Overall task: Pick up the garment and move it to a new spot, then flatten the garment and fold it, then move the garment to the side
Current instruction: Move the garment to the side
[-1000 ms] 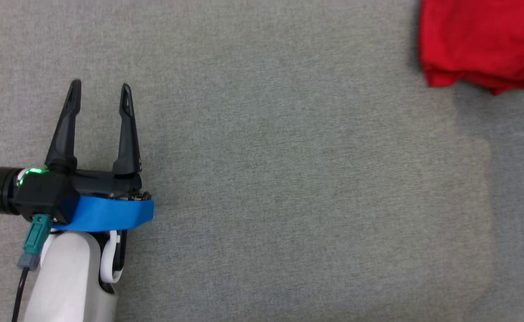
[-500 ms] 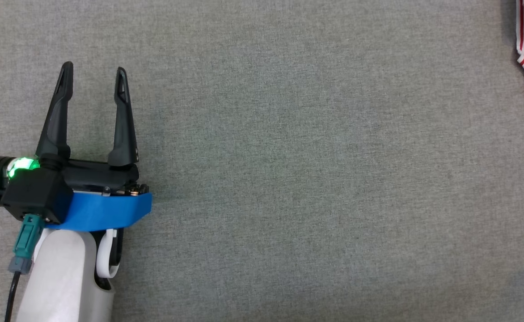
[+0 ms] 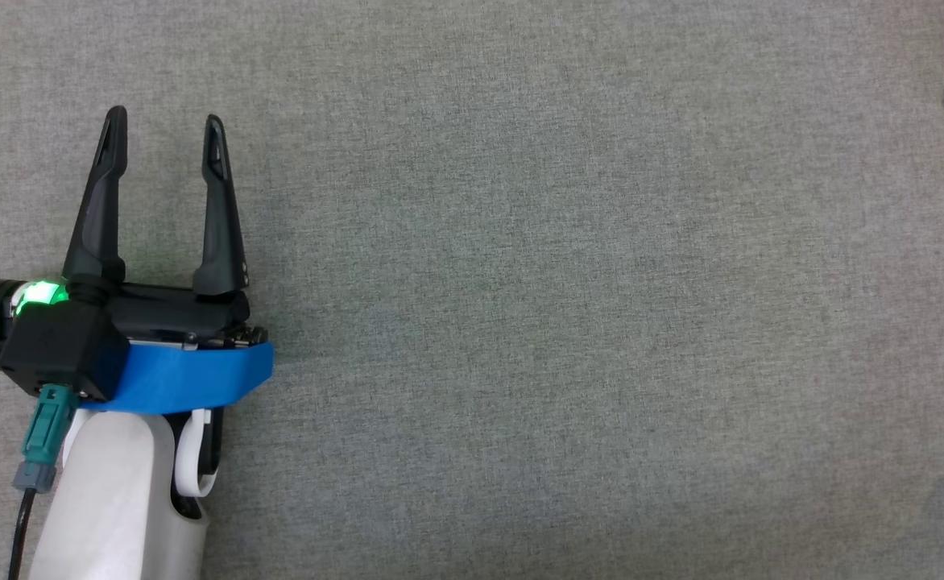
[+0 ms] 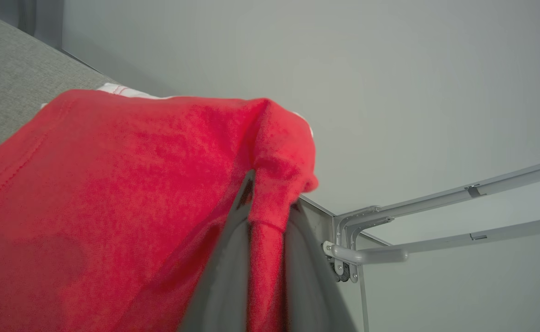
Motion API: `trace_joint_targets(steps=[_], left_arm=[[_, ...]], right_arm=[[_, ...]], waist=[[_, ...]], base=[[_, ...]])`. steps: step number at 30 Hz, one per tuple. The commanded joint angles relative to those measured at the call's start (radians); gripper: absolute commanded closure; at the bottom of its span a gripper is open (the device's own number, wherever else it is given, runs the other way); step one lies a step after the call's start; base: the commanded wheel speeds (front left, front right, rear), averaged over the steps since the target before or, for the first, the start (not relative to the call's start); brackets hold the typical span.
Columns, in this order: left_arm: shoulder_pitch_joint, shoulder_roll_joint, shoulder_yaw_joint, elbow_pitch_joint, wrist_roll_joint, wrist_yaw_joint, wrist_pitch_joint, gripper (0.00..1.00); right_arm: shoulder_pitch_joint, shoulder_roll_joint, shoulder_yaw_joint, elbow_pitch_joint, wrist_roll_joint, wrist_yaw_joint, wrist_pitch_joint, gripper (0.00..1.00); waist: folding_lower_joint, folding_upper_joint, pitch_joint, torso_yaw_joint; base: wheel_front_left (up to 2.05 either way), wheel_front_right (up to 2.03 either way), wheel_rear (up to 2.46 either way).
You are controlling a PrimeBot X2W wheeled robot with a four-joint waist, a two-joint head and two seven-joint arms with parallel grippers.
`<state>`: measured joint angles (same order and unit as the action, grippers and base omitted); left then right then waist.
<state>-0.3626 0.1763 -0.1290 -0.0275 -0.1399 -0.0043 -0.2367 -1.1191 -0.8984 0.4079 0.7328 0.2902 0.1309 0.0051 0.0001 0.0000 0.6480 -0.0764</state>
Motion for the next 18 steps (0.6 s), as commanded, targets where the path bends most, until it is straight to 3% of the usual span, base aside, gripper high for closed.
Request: trace_joint_targets(steps=[1,4,18], left_arm=[[-0.015,0.000,0.003,0.004,-0.002,0.007,-0.005,0.00],[-0.015,0.002,0.005,0.008,-0.006,0.010,-0.010,0.00],[0.017,-0.004,0.010,0.048,-0.025,0.019,-0.021,0.00]], right_arm=[[-0.018,-0.011,-0.001,-0.001,-0.004,0.000,0.010,0.94],[-0.021,-0.007,-0.003,-0.004,-0.006,0.000,0.021,0.00],[0.010,0.046,-0.041,0.013,-0.050,0.000,-0.025,0.00]], waist=[[-0.0001,0.0000,0.002,0.002],[-0.0001,0.0000,0.002,0.002],[-0.0001,0.0000,-0.082,0.015]], base=[[0.00,0.00,0.00],[0.00,0.00,0.00],[0.00,0.00,0.00]])
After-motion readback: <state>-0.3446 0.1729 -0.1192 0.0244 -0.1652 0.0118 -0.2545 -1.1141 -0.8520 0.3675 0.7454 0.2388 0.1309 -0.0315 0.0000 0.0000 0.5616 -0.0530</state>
